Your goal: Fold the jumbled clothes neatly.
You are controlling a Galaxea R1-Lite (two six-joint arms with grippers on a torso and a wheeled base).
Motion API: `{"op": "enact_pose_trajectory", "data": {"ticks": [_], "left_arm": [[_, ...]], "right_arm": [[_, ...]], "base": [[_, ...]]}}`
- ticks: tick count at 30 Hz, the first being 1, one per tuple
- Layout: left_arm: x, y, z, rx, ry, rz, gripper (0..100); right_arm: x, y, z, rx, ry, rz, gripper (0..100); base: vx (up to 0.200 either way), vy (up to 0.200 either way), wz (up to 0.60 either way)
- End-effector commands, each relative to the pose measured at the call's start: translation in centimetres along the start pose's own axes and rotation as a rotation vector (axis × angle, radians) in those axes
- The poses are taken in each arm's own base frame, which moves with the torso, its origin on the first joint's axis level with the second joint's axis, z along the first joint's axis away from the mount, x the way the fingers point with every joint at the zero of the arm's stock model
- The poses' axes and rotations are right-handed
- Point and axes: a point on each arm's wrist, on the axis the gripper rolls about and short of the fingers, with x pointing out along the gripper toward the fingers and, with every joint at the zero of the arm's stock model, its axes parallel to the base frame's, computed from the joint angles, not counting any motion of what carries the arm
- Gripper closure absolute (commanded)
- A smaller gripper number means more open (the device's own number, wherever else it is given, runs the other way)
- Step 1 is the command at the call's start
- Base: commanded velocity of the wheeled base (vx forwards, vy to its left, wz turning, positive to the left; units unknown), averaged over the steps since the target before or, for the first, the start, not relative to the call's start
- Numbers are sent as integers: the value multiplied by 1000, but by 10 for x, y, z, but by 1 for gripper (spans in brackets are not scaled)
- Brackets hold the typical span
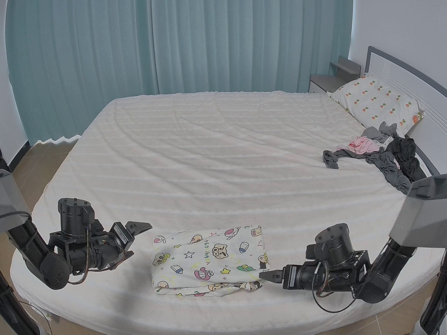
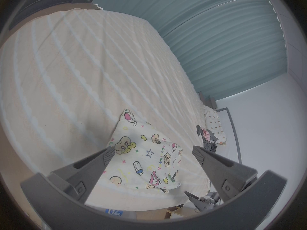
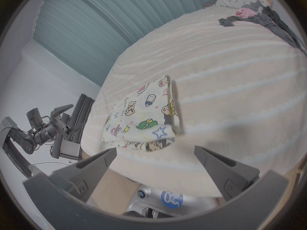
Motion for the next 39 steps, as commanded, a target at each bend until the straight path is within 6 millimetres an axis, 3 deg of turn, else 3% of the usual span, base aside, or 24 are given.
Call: {"op": "enact_pose_trajectory", "data": {"ticks": [1, 8, 14, 15, 24, 32, 39], "left_arm": [[3, 15, -8, -17, 38, 33, 0], [6, 17, -9, -17, 48, 43, 0], [8, 18, -8, -19, 48, 48, 0], [8, 18, -8, -19, 48, 48, 0], [9, 19, -9, -21, 52, 54, 0], [10, 20, -10, -21, 55, 59, 0], [10, 21, -10, -22, 59, 64, 0]], "right_arm": [[32, -9, 0, 5, 54, -11, 0], [48, -5, 16, 14, 81, -44, 0], [52, -4, 15, -3, 86, -44, 0], [52, -4, 15, -3, 86, -44, 100], [50, -2, 13, -16, 89, -43, 100], [21, 0, 12, -20, 87, -39, 100], [16, -7, -4, -40, 157, -82, 100]], "base": [[0, 0, 0], [0, 0, 0], [0, 0, 0], [0, 0, 0], [0, 0, 0], [0, 0, 0], [0, 0, 0]]}}
